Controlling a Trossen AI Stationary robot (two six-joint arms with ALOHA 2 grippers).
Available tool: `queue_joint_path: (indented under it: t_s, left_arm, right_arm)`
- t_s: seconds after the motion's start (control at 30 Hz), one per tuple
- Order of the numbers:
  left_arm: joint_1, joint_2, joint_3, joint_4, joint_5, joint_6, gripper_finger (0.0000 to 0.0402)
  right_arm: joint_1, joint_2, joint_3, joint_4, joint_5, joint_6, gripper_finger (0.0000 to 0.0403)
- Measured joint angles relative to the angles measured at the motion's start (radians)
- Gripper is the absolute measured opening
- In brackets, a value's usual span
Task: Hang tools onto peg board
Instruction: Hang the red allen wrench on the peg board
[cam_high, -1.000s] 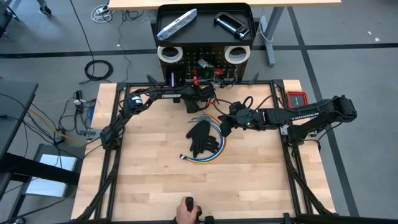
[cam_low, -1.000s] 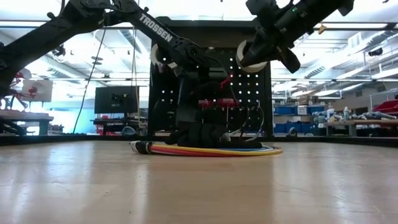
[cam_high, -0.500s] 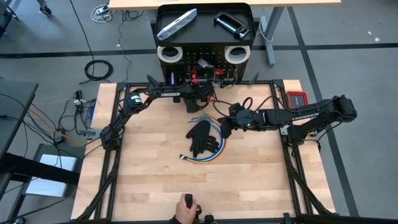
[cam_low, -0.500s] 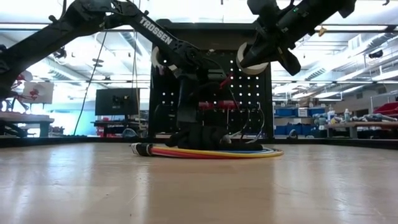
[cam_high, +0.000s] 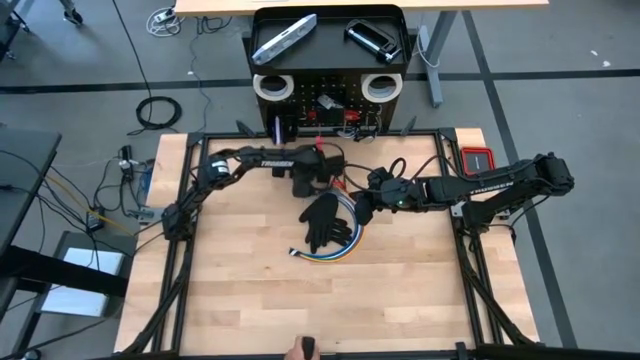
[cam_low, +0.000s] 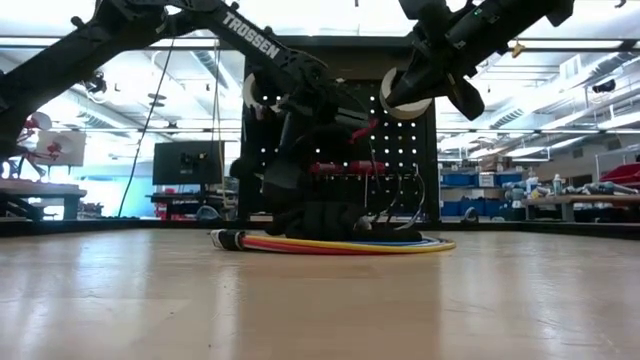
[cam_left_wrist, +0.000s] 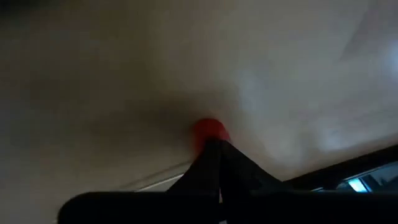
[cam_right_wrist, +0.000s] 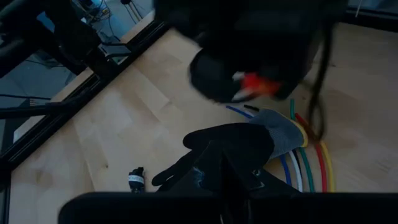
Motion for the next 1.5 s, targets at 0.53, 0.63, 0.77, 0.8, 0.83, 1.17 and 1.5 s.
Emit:
queue_joint_path:
  t_s: [0.53,0.63,0.77,0.8,0.83,1.17,1.5]
  left_arm:
    - [-0.179,-0.114,-0.065,-0.207,-0.129,-0.243,0.0011]
    - [-0.212,-0.124,-0.111,-0.259,-0.092,-0.300,0.0014]
    - [-0.240,-0.121,-0.170,-0.261,-0.013,-0.473,0.0015]
    - [-0.244,-0.121,-0.183,-0.255,0.008,-0.519,0.0016]
    - [-0.248,-0.121,-0.194,-0.252,0.028,-0.573,0.0016]
    - [-0.265,-0.121,-0.224,-0.146,0.121,-0.937,0.0017]
    - [-0.217,-0.261,-0.165,-0.375,0.362,-1.517,0.0012]
  right_arm:
    - [-0.009,0.000,0.000,-0.008,-0.028,-0.107,0.0010]
    - [-0.010,-0.003,0.000,-0.008,-0.028,-0.162,0.0010]
    - [-0.010,-0.016,0.001,-0.008,-0.066,-0.243,0.0010]
    - [-0.010,-0.023,0.001,-0.019,-0.080,-0.260,0.0010]
    - [-0.010,-0.028,0.001,-0.026,-0.087,-0.274,0.0010]
    - [-0.006,-0.126,0.001,-0.150,-0.106,-0.394,0.0011]
    - [0.012,-0.220,0.000,-0.328,-0.106,-0.445,0.0014]
